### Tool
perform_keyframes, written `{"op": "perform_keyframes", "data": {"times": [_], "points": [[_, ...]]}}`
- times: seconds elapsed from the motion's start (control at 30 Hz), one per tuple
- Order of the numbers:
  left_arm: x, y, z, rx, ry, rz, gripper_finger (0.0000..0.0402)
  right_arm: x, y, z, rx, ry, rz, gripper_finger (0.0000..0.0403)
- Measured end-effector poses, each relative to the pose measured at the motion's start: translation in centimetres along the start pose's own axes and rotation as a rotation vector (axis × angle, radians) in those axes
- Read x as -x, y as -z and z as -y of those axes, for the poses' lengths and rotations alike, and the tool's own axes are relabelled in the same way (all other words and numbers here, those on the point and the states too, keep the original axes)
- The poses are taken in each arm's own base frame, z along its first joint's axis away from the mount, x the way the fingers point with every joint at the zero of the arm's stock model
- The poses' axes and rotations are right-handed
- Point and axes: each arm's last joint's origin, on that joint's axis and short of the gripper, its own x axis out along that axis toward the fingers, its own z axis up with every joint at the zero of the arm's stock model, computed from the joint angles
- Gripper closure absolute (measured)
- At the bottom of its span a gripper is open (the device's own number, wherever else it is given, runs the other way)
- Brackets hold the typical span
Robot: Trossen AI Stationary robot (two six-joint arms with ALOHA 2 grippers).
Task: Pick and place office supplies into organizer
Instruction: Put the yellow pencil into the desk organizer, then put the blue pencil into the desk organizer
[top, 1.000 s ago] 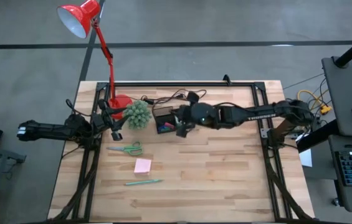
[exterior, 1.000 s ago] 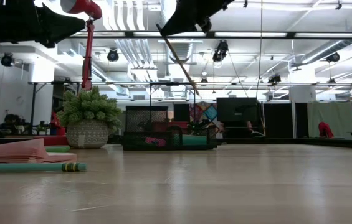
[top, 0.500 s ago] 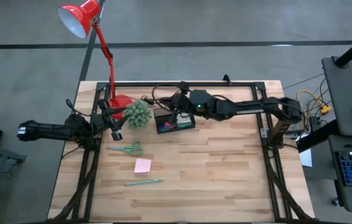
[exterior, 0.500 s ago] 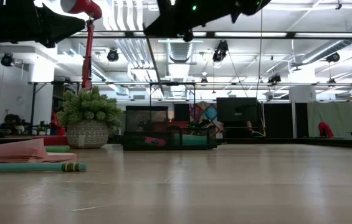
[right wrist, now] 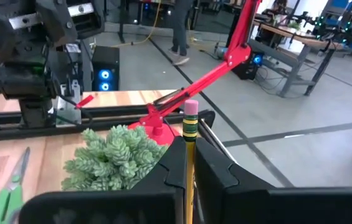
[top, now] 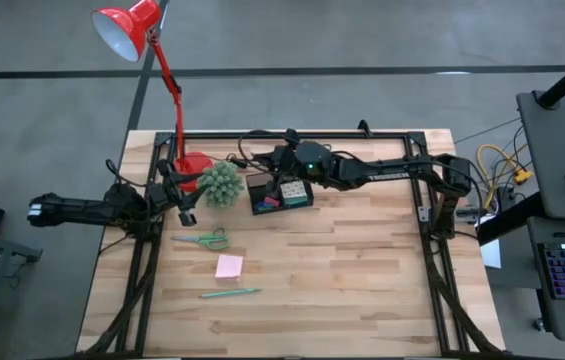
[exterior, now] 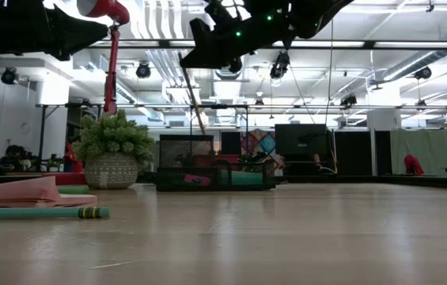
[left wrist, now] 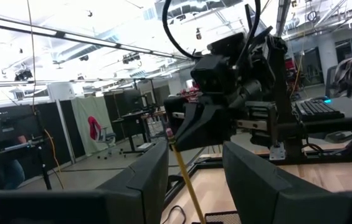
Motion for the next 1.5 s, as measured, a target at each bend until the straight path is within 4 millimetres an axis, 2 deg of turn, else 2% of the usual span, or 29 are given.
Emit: {"op": "perform_keyframes", "data": {"times": [0.63, 1.07, 1.5], "points": [[0.0, 0.0, 0.0, 0.000, 0.000, 0.000, 0.0262, -0.5, 1.4, 0.0, 0.003, 0.002, -0.033, 0.0393], [0.0, 0.0, 0.0, -0.001, 0.000, 0.000, 0.0262, -0.7, 2.0, 0.1, 0.006, 0.005, -0.064, 0.0353], [0.0, 0.0, 0.0, -0.001, 0.000, 0.000, 0.0262, -0.7, 2.1, 0.1, 0.009, 0.005, -0.076, 0.0349]]}}
